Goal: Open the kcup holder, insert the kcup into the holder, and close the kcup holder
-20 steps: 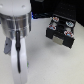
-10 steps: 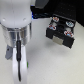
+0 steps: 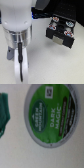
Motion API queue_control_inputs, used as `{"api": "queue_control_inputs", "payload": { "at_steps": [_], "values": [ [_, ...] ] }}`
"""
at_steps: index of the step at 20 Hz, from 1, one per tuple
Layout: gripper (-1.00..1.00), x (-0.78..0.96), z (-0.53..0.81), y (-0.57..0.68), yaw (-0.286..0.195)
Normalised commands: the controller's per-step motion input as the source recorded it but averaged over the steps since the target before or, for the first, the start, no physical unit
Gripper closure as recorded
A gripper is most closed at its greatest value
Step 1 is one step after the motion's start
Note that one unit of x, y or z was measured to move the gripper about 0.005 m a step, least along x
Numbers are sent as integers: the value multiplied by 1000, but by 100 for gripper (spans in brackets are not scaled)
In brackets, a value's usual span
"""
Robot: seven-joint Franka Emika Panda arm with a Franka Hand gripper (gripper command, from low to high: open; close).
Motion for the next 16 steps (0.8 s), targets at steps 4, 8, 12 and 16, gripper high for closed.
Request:
{"api": "queue_control_inputs", "payload": {
  "at_steps": [4,8,12,16],
  "values": [
    [-100,132,-64,9,-54],
    [100,135,8,-1,-44],
    [100,84,6,8,-36],
    [100,51,4,26,-25]
  ]
}}
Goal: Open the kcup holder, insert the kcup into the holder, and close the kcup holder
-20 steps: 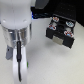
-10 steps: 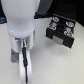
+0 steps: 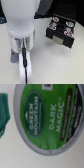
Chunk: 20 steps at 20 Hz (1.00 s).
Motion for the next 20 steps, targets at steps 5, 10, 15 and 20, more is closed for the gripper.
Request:
{"api": "queue_control_inputs", "payload": {
  "at_steps": [5,10,15,20],
  "values": [
    [100,32,17,26,-20],
    [100,58,118,55,-29],
    [100,47,642,303,-13],
    [100,70,830,422,11]
  ]
}}
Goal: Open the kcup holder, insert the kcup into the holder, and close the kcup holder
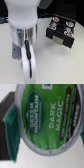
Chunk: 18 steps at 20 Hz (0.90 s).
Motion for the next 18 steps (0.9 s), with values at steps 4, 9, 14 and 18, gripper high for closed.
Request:
{"api": "queue_control_inputs", "payload": {
  "at_steps": [4,9,14,18],
  "values": [
    [100,26,802,497,55],
    [100,8,765,474,99],
    [100,-29,649,487,90],
    [100,-122,449,529,79]
  ]
}}
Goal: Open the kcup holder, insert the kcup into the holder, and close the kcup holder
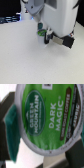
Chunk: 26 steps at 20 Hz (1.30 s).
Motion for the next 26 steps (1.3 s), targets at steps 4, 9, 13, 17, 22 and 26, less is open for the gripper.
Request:
{"api": "queue_control_inputs", "payload": {
  "at_steps": [4,9,13,17,22,26],
  "values": [
    [100,-191,363,529,80],
    [100,-265,289,522,73],
    [100,-231,205,538,71],
    [100,-225,33,517,87],
    [100,-241,-23,496,94],
    [100,-358,-43,451,99]
  ]
}}
